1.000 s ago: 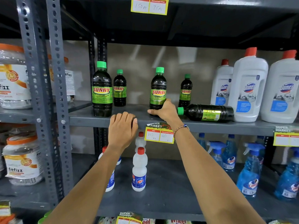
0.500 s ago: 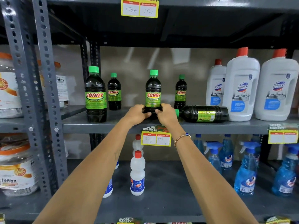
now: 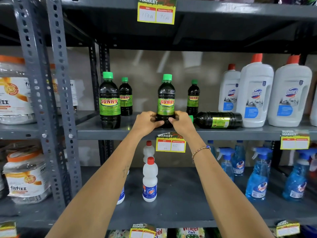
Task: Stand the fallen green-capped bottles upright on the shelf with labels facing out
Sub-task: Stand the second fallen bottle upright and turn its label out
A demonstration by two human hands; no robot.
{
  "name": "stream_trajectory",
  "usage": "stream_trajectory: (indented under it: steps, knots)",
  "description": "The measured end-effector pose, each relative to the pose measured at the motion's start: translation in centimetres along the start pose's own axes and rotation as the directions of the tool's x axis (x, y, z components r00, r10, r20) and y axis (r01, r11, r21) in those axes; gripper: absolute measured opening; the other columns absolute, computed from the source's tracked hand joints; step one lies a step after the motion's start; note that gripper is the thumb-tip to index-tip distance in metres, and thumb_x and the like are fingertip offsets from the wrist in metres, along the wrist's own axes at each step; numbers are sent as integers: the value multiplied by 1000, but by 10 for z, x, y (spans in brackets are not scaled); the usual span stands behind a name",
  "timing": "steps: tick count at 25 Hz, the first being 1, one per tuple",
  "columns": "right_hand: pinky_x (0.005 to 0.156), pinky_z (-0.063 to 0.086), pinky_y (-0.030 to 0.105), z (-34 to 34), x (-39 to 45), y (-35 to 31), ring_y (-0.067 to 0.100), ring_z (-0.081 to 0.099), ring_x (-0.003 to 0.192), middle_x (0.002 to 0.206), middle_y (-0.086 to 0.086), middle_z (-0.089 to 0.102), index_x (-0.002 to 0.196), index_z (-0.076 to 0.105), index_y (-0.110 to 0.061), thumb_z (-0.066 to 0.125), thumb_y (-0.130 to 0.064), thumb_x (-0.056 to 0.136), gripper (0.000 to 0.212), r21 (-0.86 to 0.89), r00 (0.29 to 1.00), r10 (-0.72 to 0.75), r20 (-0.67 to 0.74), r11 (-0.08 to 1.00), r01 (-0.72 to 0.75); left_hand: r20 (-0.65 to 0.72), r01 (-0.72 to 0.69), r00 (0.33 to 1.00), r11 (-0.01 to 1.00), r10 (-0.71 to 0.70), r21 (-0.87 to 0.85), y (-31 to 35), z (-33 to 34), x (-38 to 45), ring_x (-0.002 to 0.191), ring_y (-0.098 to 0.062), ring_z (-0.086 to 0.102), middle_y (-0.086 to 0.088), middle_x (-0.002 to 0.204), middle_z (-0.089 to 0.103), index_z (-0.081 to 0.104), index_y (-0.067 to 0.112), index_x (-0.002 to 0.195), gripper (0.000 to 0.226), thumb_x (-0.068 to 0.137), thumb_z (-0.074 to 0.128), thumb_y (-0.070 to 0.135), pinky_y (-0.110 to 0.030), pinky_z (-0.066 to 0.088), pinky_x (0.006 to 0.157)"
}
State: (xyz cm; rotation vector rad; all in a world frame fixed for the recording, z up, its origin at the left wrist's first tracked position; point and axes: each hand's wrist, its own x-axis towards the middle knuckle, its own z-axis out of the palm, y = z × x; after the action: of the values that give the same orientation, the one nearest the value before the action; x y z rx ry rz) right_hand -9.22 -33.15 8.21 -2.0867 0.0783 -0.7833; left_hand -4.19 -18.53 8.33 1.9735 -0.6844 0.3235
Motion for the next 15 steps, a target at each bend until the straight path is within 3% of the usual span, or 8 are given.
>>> stream_trajectory:
  steps: [4, 7, 10, 15]
  knots:
    - [98, 45, 30, -10, -13, -2, 14, 57, 107, 125, 10, 64, 128, 58, -4, 56, -8, 94, 34, 60, 1000, -9, 21, 998, 7, -10, -32, 999, 997, 32, -67, 1, -5, -12, 94, -14, 67, -10, 107, 71, 64, 7, 117, 51, 73, 81, 24, -23, 50, 87]
    - [104, 47, 38, -13, -18, 0, 18, 58, 116, 127, 9, 64, 130, 57, -6, 58, -11, 94, 37, 107, 1000, 10, 26, 994, -13, -43, -66, 997, 997, 64, -47, 0, -5, -17, 92, -12, 68, -10, 103, 73, 66, 7, 115, 52, 71, 82, 29, -21, 51, 84]
    - [103, 47, 37, -13, -21, 0, 18, 59, 115, 126, 8, 64, 131, 56, -7, 58, -12, 94, 37, 130, 999, 12, 33, 991, -16, -43, -68, 997, 996, 66, -60, 2, -5, -21, 92, -14, 68, -12, 105, 72, 65, 5, 115, 50, 73, 81, 26, -20, 51, 83]
    - [102, 47, 34, -16, -22, 2, 18, 58, 117, 129, 8, 63, 134, 53, -8, 58, -14, 94, 40, 130, 998, 26, 61, 991, -34, -68, -82, 995, 994, 77, -71, 5, -3, -27, 81, -11, 64, -15, 106, 71, 63, 1, 114, 44, 76, 78, 17, -3, 48, 66]
